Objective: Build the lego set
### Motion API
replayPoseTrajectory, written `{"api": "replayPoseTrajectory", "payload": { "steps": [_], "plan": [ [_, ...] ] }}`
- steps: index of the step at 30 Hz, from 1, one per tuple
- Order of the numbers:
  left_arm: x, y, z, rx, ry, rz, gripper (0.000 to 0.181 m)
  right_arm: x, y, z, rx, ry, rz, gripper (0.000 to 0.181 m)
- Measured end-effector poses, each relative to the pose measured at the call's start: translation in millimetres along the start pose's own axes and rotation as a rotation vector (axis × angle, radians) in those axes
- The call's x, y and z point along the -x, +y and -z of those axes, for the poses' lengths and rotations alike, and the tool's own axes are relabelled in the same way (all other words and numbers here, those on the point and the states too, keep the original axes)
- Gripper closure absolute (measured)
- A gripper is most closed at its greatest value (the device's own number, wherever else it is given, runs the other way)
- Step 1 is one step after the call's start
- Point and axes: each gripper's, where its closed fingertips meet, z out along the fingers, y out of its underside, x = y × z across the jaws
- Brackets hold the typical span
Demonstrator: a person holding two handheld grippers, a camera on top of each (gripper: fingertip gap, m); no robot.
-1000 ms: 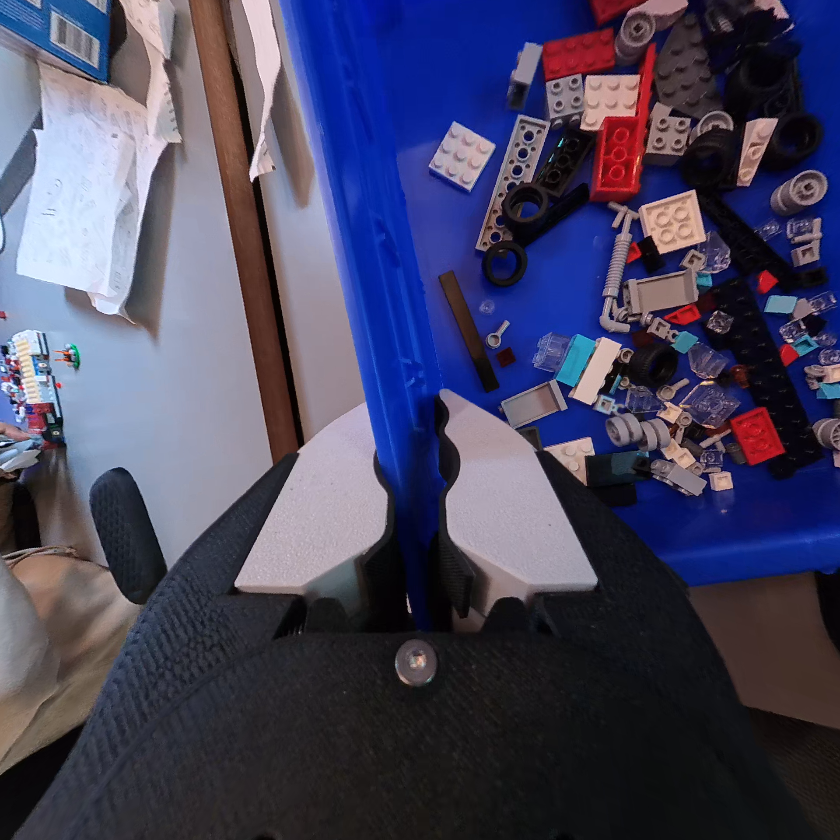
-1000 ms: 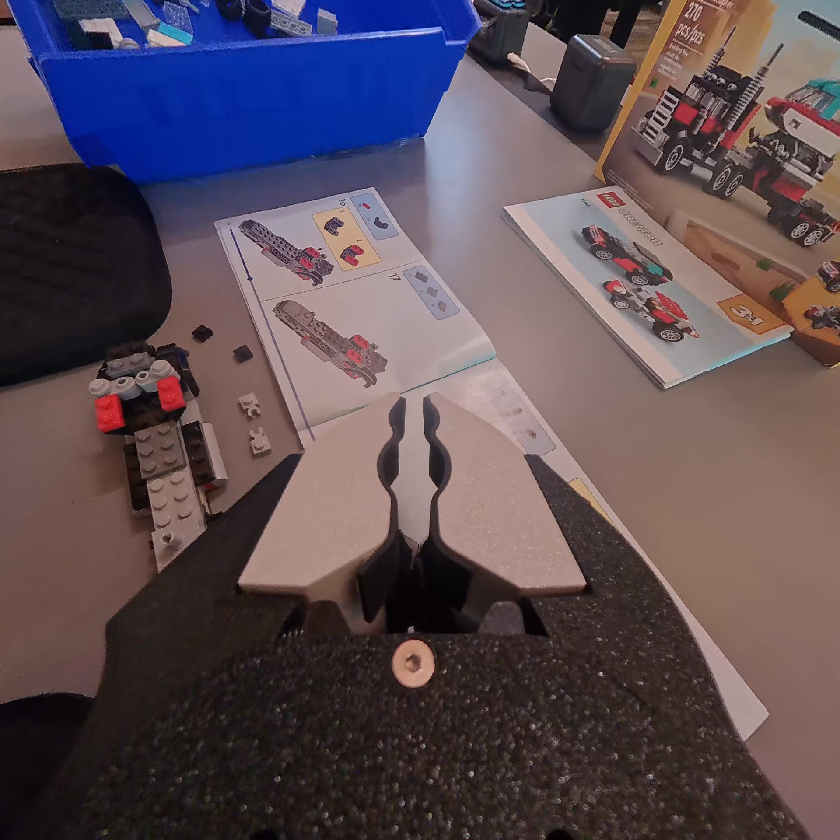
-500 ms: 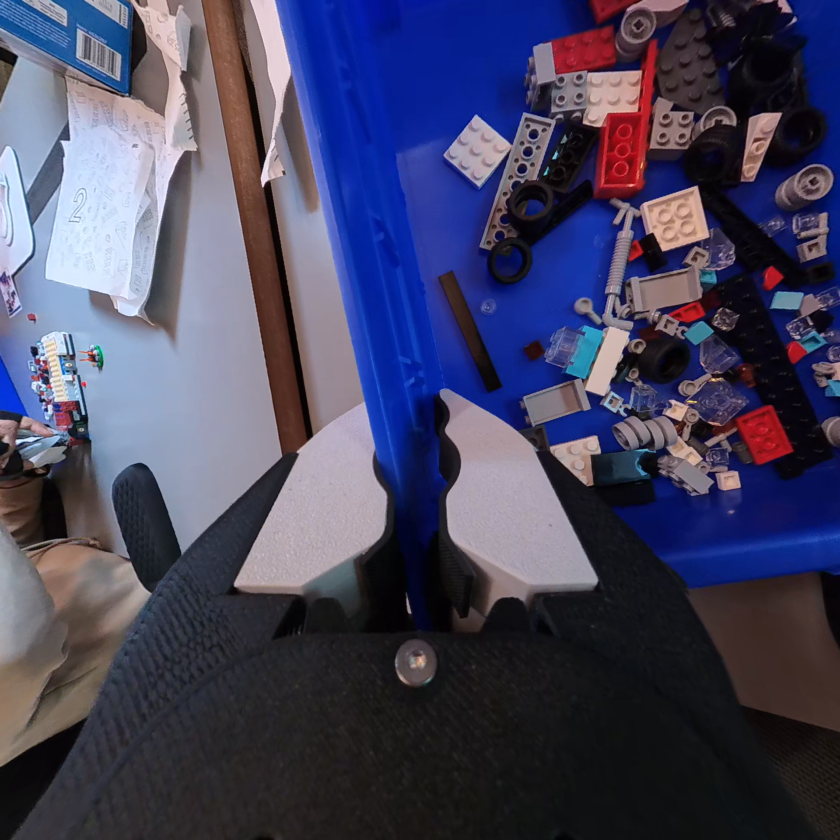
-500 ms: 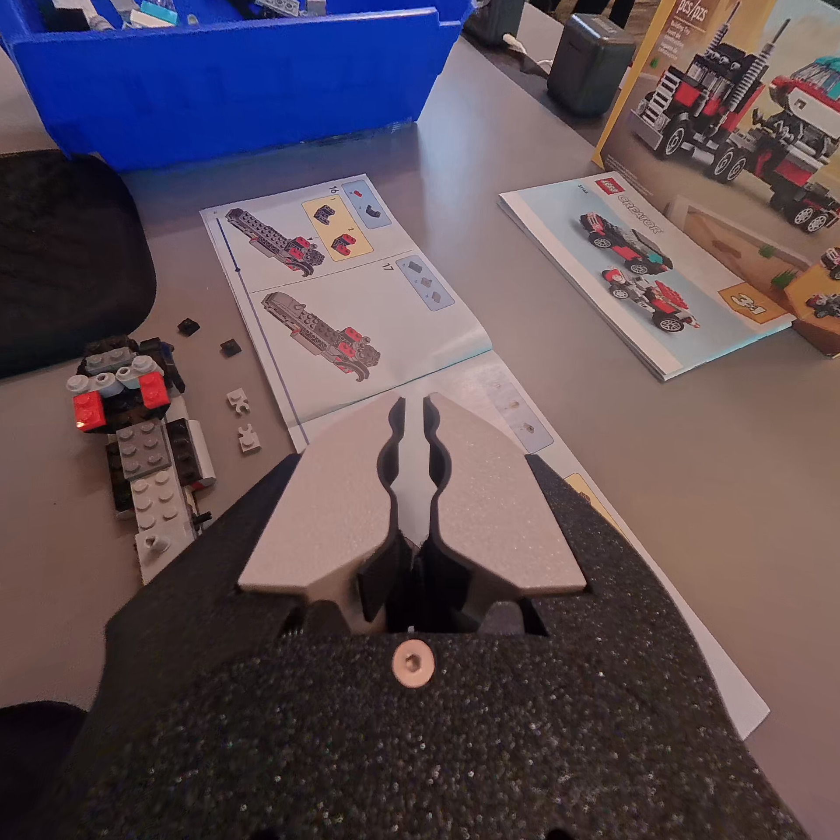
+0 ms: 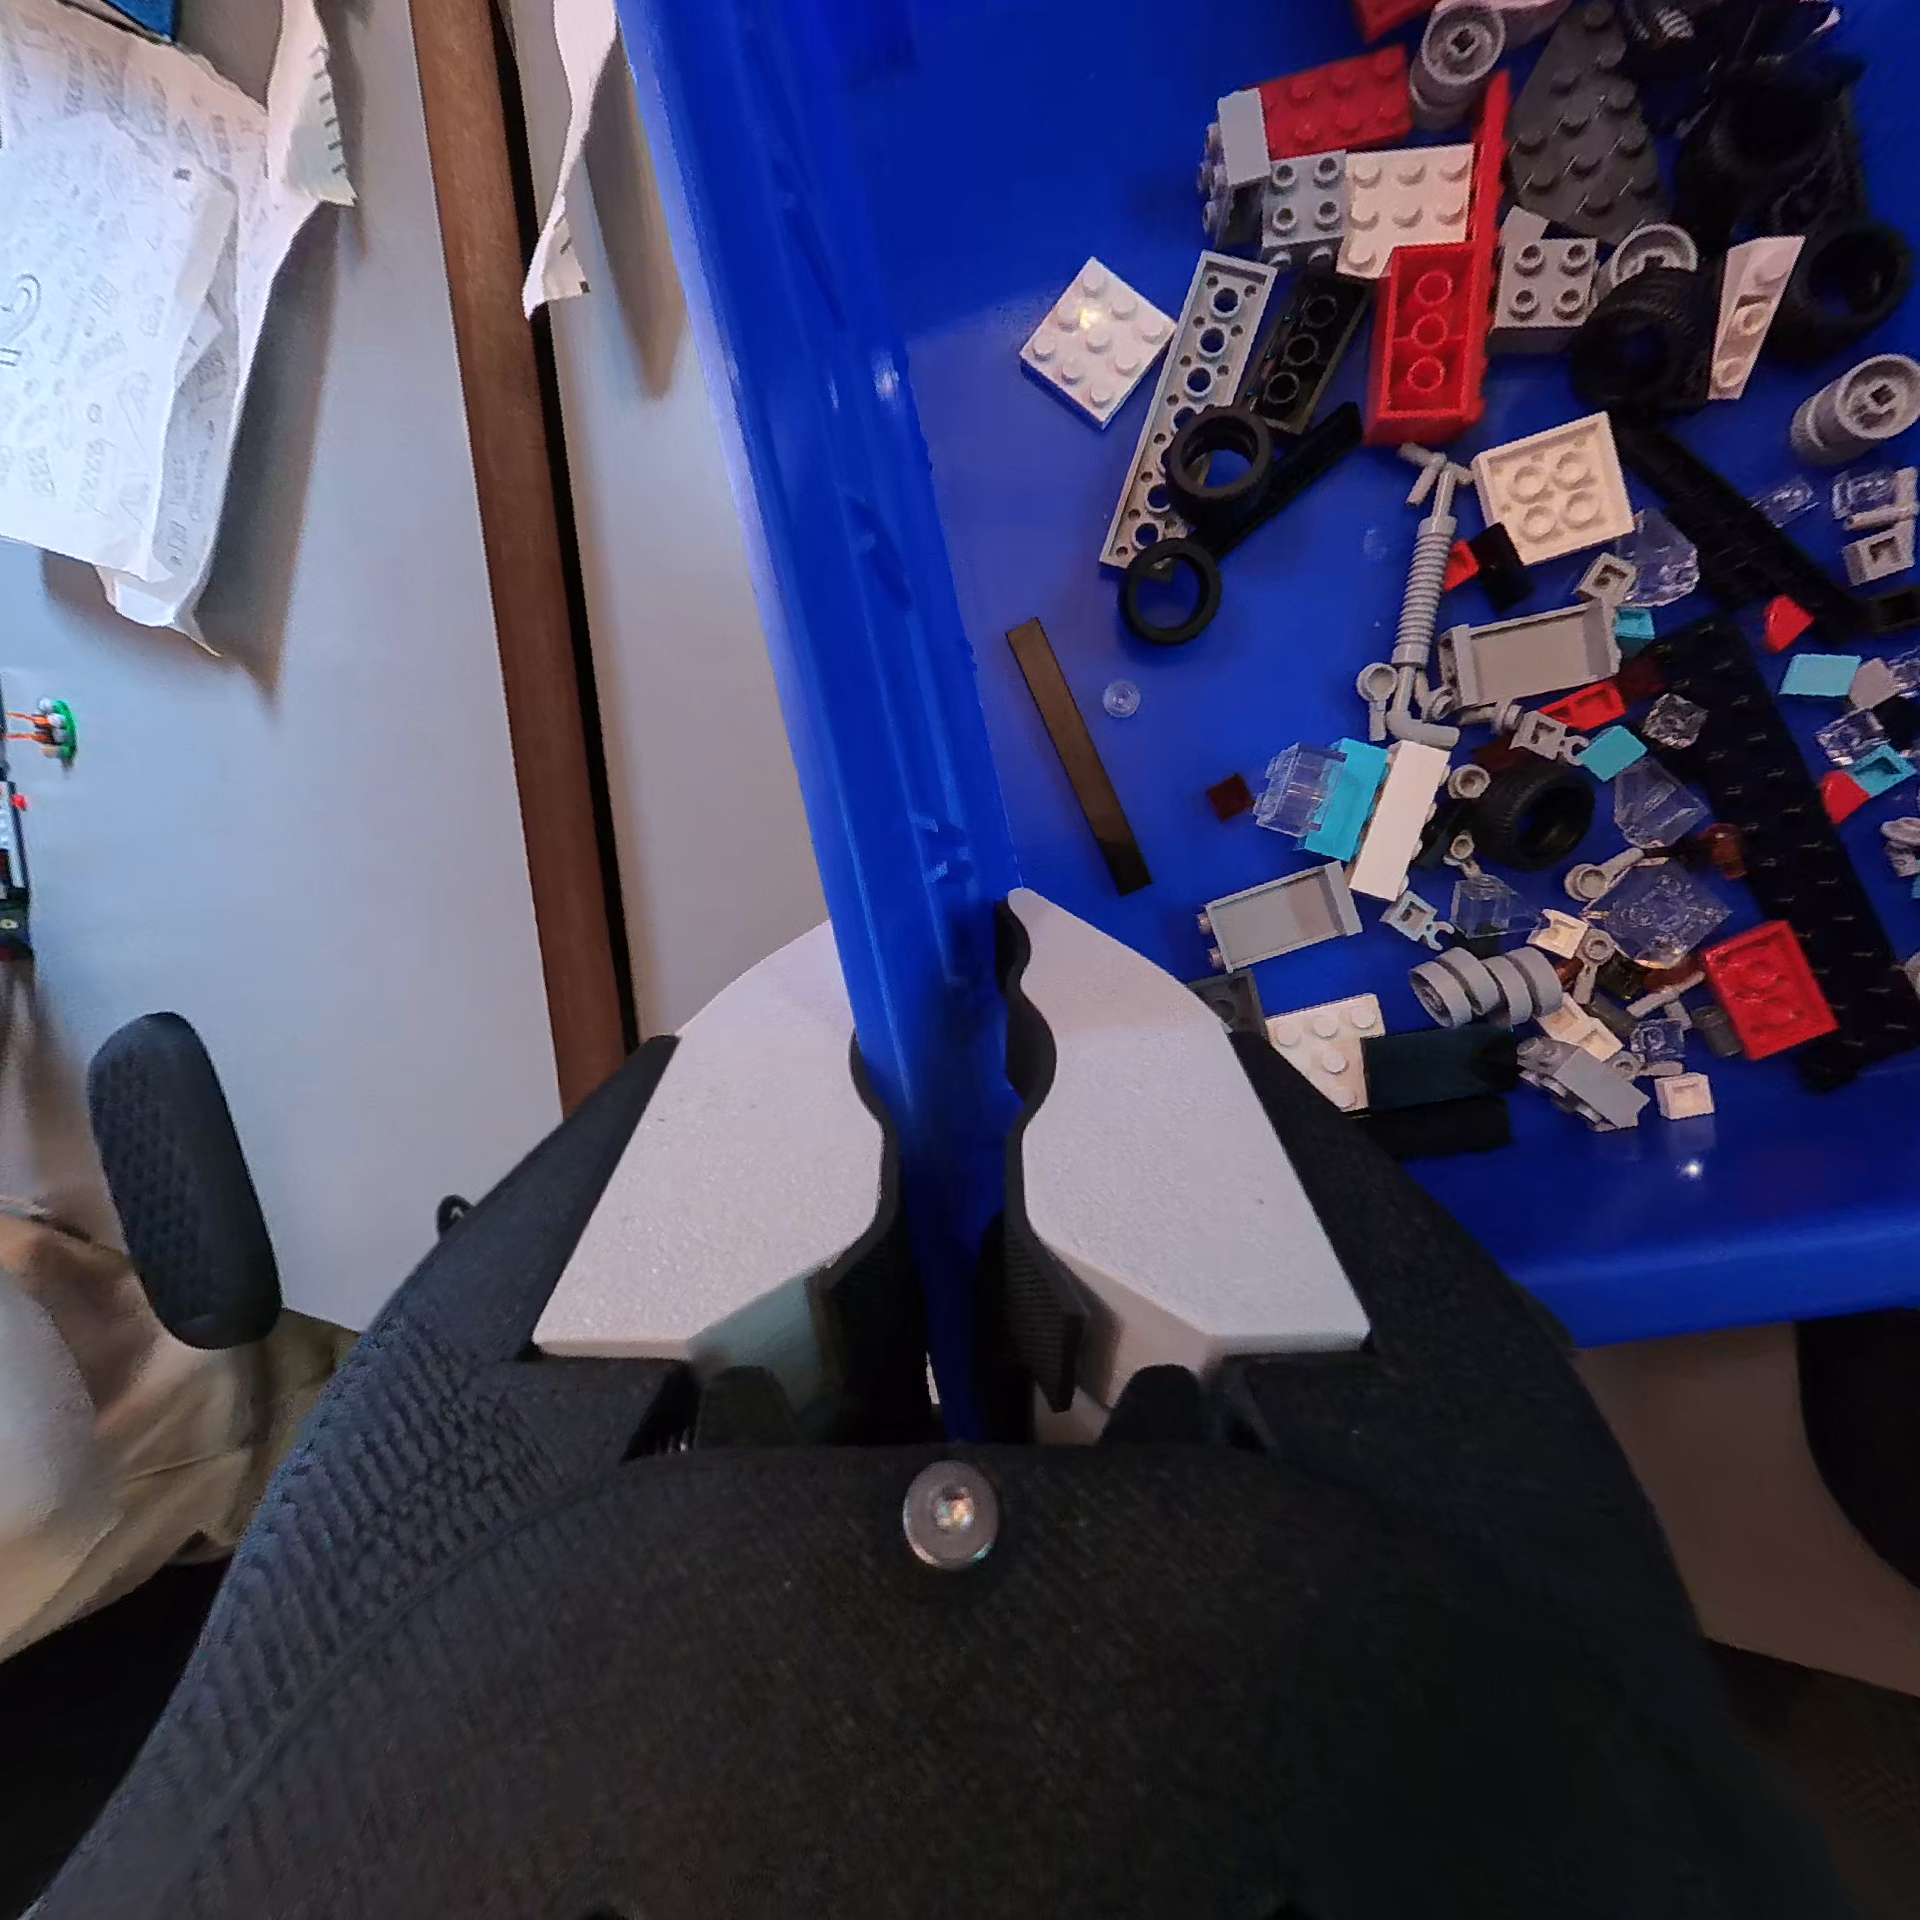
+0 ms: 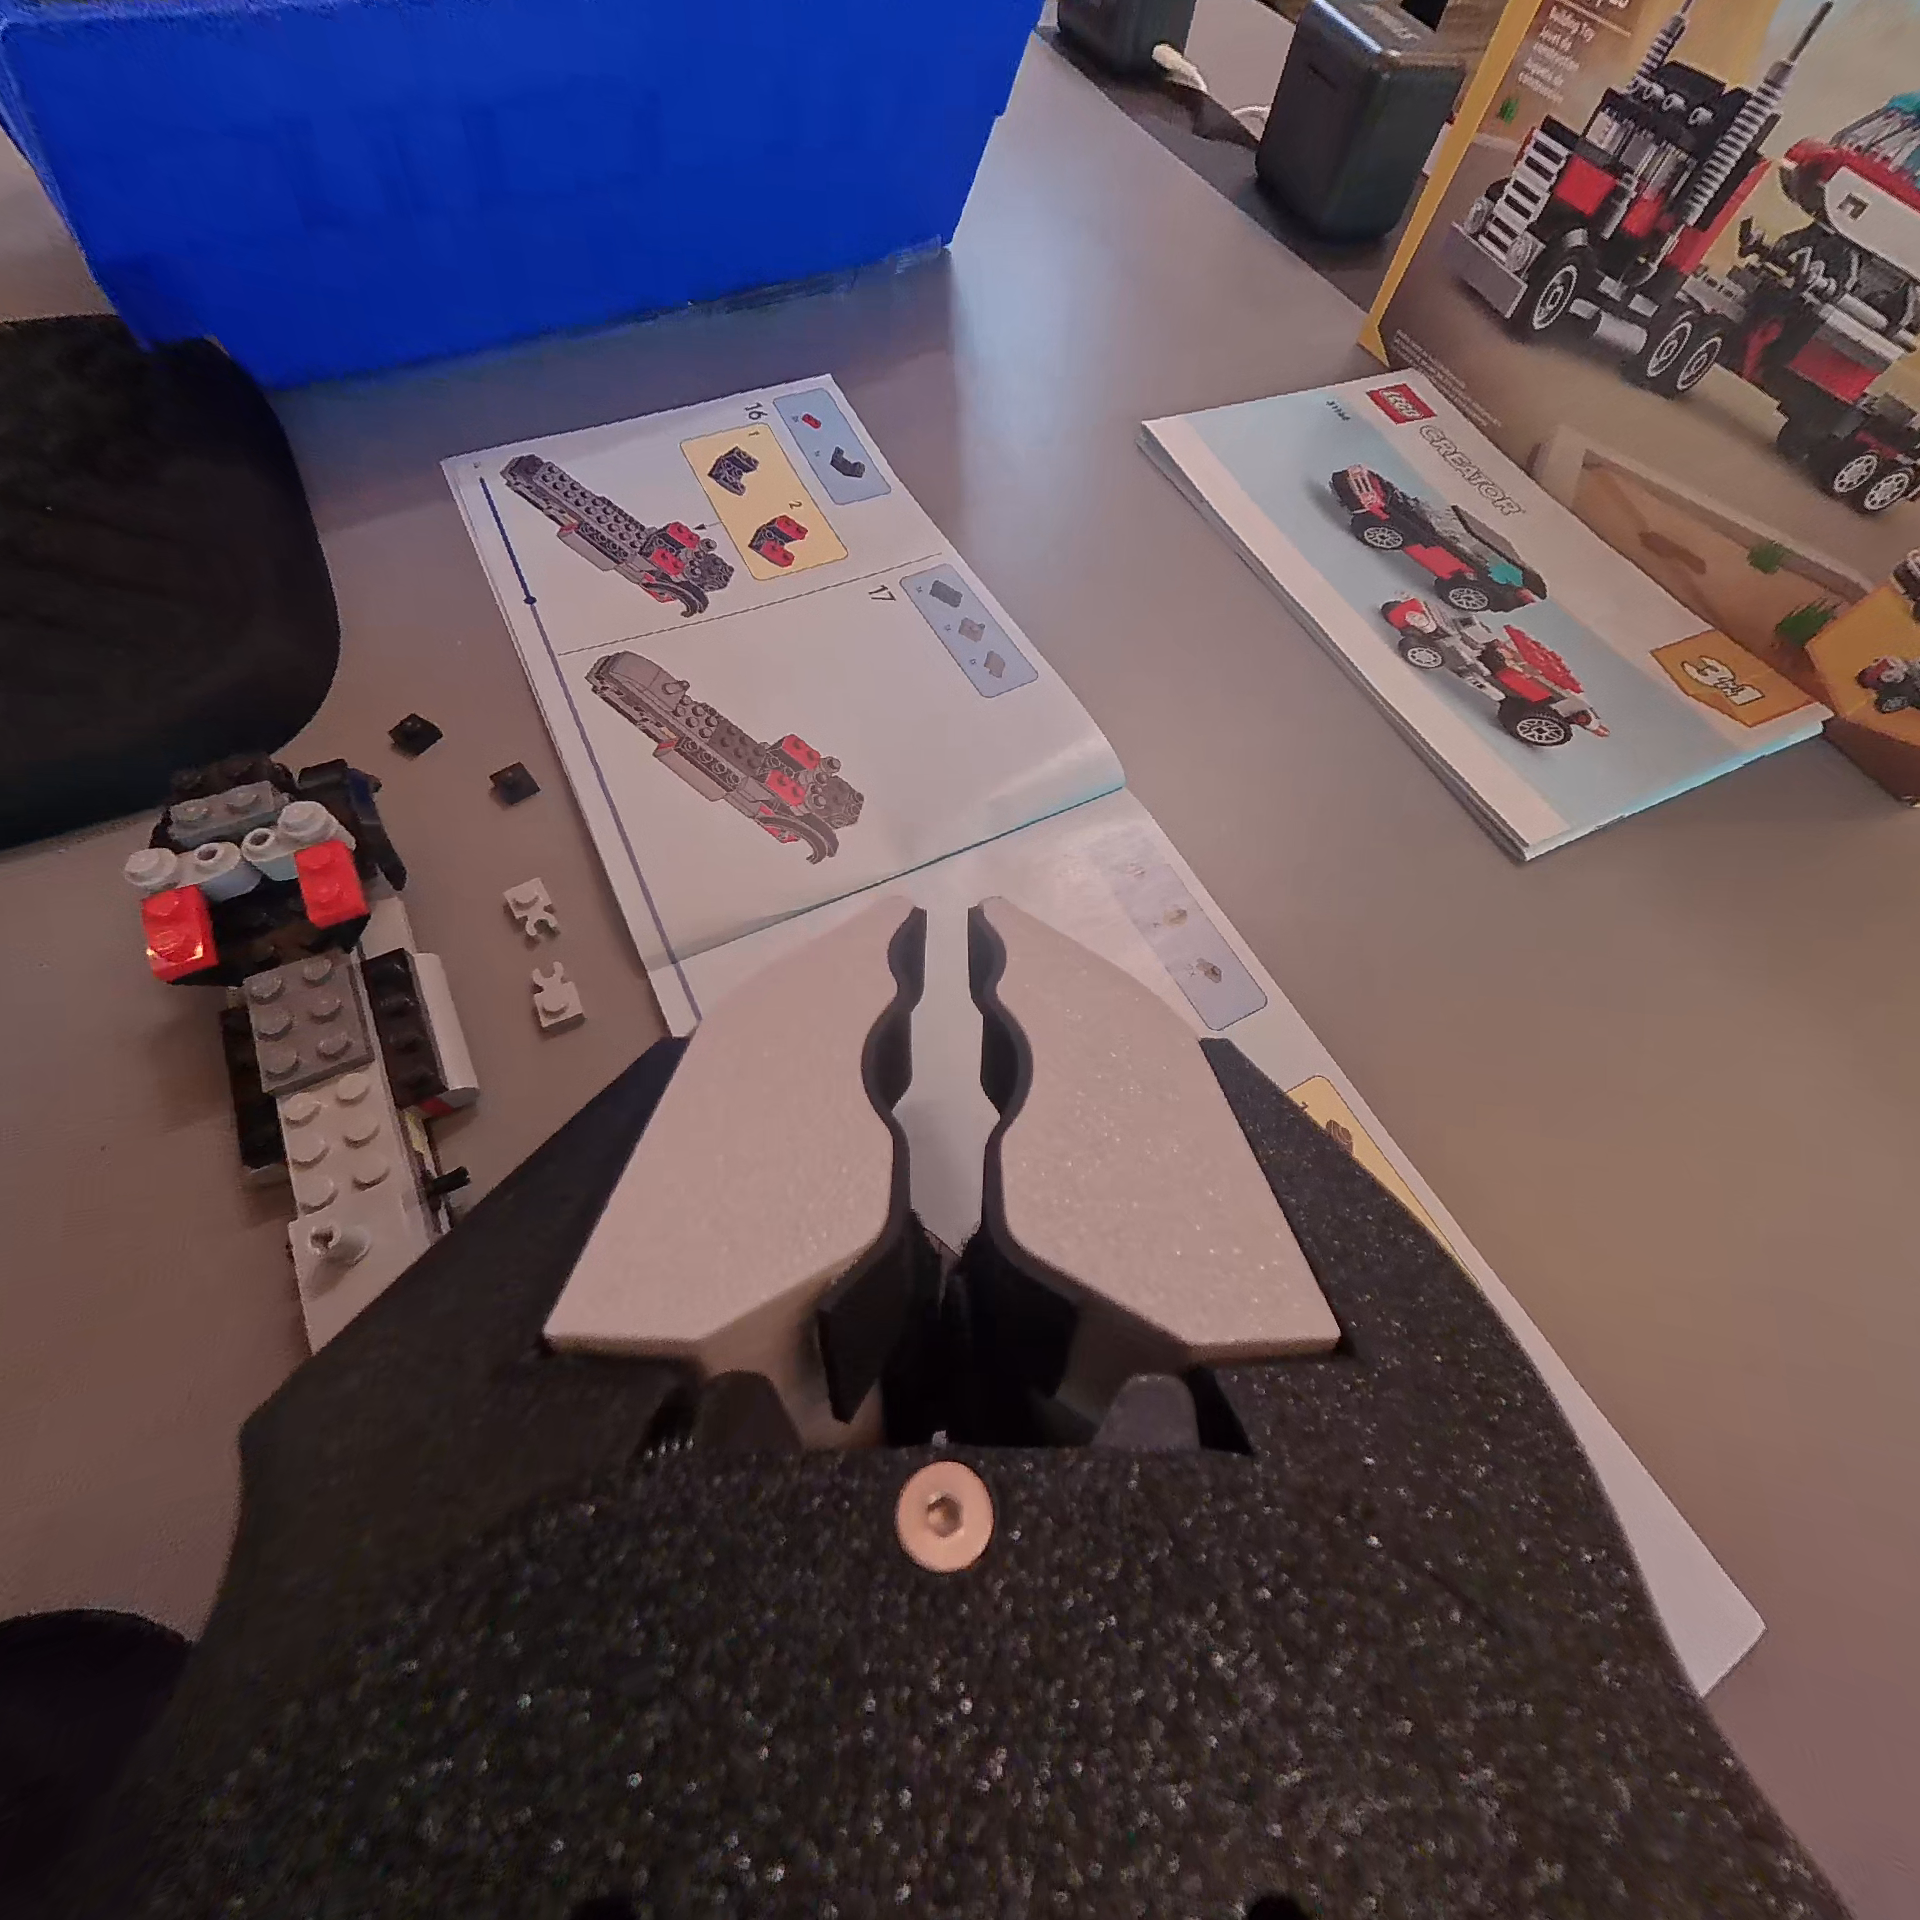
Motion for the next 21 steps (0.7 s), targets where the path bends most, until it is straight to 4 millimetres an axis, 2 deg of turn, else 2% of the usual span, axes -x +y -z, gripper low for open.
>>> {"api": "replayPoseTrajectory", "payload": {
  "steps": [7,21],
  "plan": [
    [-3,3,0,-0.018,0.001,0.009,0.167,0,0,-1,0.001,-0.002,-0.001,0.173],
    [-7,-29,25,-0.215,-0.111,-0.139,0.167,0,2,-2,0.008,-0.002,0.002,0.173]
  ]
}}
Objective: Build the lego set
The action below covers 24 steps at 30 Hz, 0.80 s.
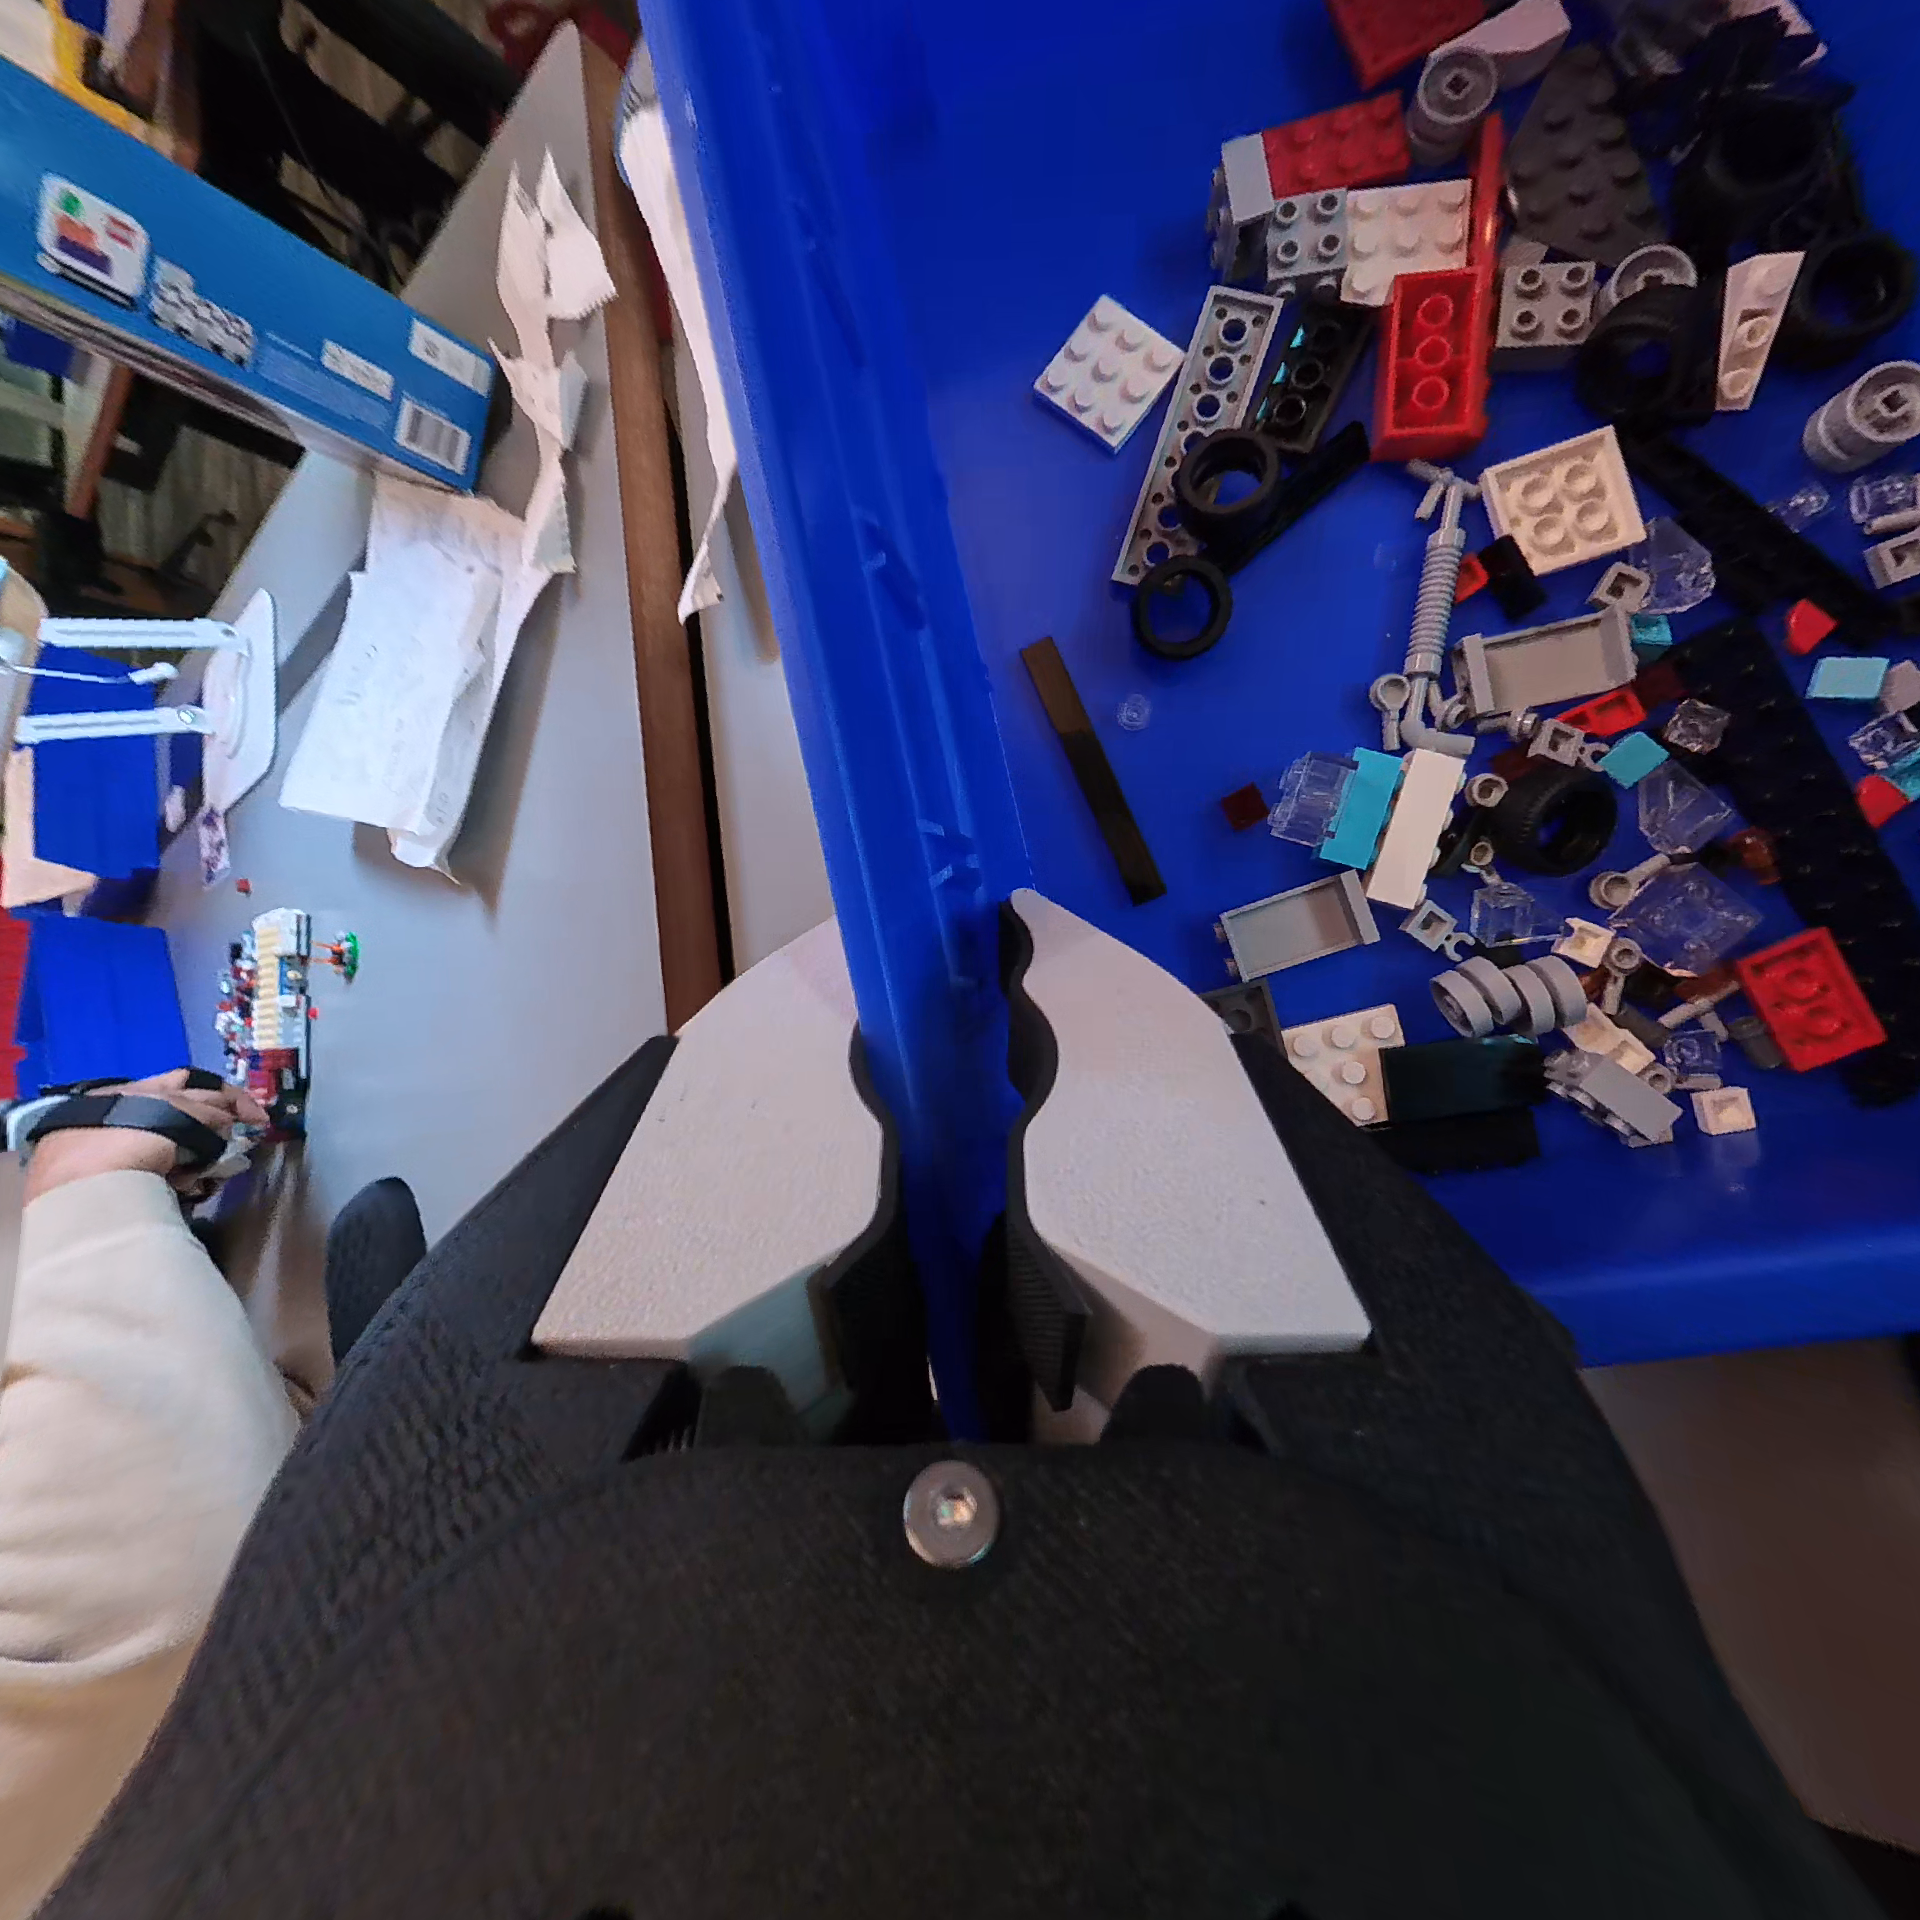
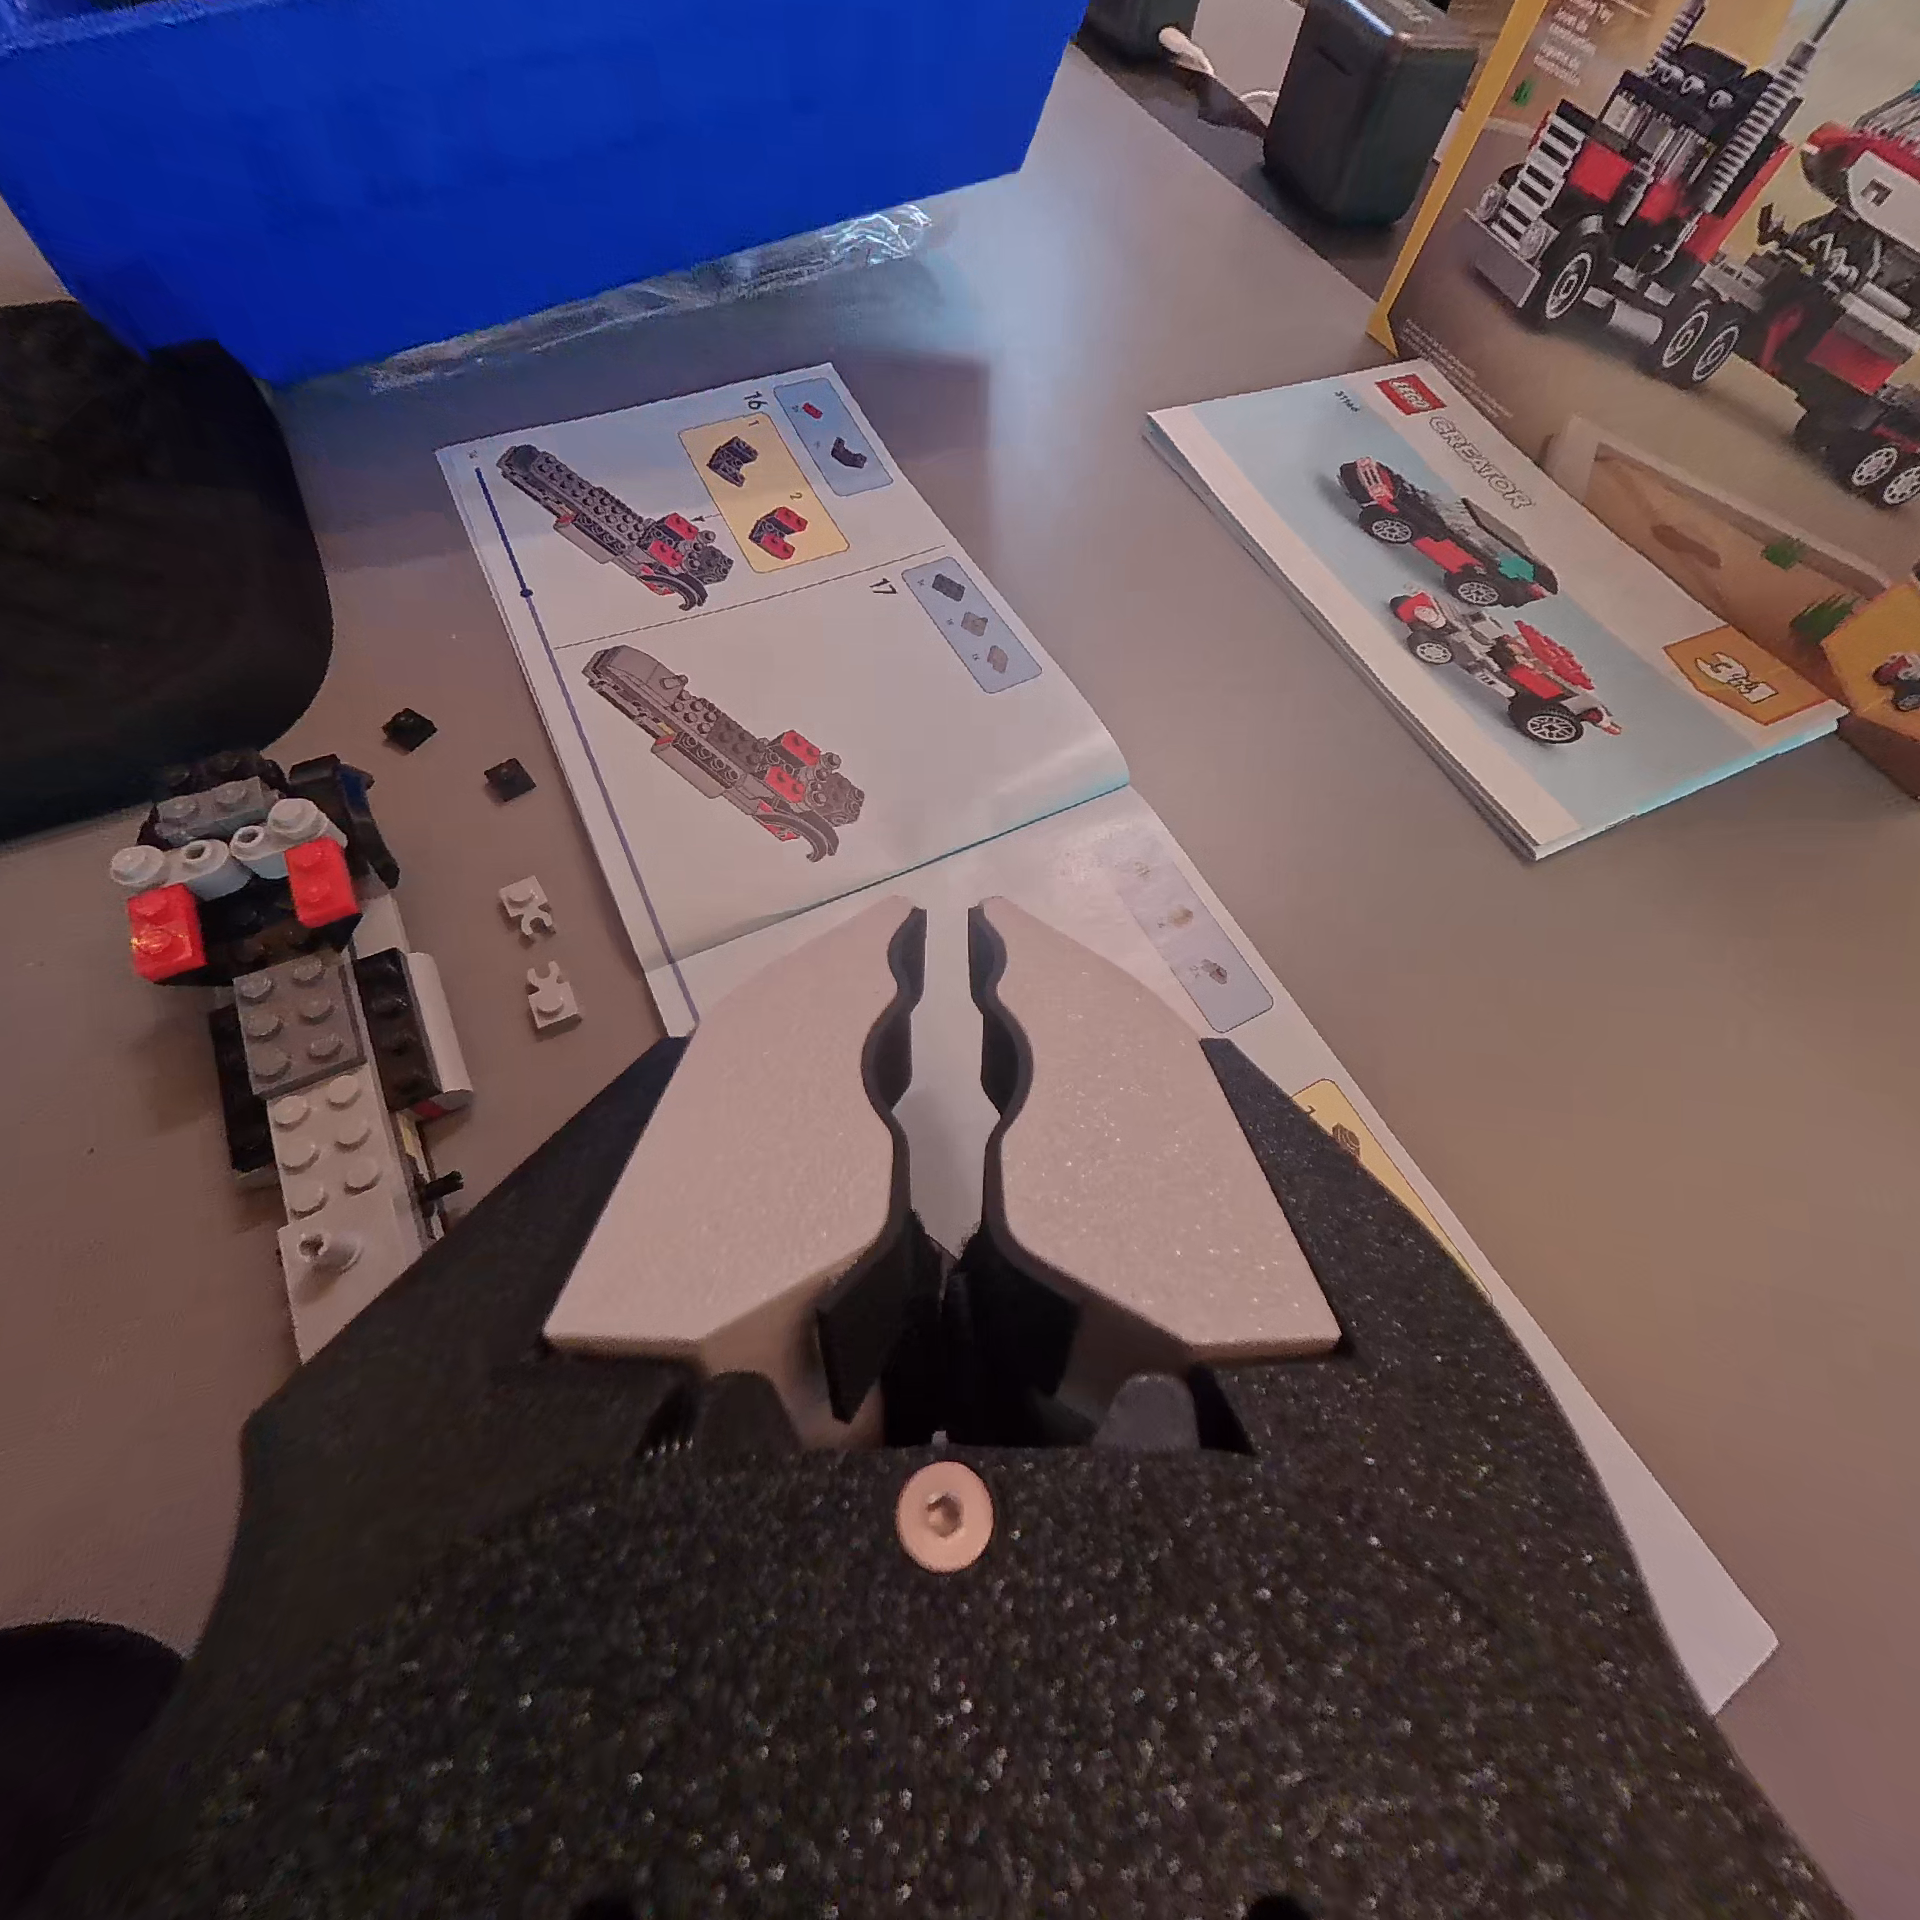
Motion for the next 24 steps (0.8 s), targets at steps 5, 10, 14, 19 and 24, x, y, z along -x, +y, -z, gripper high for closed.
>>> {"api": "replayPoseTrajectory", "payload": {
  "steps": [5,10,14,19,24],
  "plan": [
    [1,-4,9,-0.135,-0.061,0.011,0.166,0,1,0,0.003,-0.001,0.001,0.173],
    [-3,5,10,-0.303,-0.111,0.169,0.167,2,2,-2,0.008,-0.01,-0.001,0.173],
    [-6,17,10,-0.37,-0.181,0.291,0.168,3,2,-4,0.011,-0.016,0.0,0.173],
    [-9,30,5,-0.348,-0.177,0.358,0.168,3,0,-5,0.006,-0.016,0.0,0.173],
    [-12,38,4,-0.349,-0.185,0.4,0.168,2,0,-5,0.006,-0.01,0.0,0.173]
  ]
}}
